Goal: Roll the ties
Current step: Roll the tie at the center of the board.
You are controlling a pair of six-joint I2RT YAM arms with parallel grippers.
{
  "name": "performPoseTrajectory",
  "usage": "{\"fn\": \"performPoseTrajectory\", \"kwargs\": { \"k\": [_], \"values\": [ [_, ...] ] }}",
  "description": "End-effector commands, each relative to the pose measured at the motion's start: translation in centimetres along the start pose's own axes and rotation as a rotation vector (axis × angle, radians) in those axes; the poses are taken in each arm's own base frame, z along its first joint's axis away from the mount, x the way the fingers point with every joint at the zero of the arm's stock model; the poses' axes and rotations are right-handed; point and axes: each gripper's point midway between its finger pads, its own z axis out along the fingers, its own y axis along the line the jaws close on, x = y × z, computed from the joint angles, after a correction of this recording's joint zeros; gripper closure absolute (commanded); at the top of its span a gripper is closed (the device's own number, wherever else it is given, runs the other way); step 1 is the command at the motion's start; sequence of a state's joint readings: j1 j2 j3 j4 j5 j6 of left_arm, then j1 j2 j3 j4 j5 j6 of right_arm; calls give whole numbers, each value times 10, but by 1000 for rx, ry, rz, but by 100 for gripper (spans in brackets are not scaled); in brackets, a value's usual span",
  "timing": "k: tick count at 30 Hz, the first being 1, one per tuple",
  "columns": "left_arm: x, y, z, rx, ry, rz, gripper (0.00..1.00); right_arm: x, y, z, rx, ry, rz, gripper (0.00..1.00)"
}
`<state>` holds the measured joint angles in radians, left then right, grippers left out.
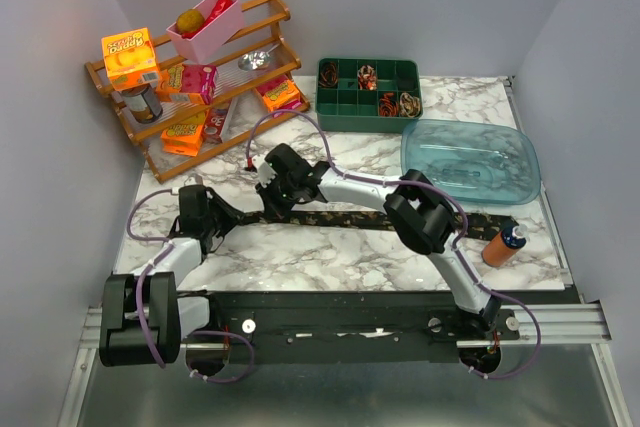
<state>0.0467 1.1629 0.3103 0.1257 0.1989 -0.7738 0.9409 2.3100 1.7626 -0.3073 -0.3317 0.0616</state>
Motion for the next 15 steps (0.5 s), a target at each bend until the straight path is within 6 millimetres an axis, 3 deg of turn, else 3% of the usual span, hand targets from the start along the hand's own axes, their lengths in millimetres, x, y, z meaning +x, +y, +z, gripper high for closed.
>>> {"fn": "performPoseTrajectory", "kwargs": {
  "k": [1,10,15],
  "values": [
    [-9,-3,-1,4,-26,15,71,74,-20,11,36,222,55,99],
    [-38,-31,-2,66,-71,119,96,63,-11,3,-16,197,-1,99],
    [-37,-42,-1,94,-48,172,100,51,-10,0,-3,170,-6,99]
  ]
}}
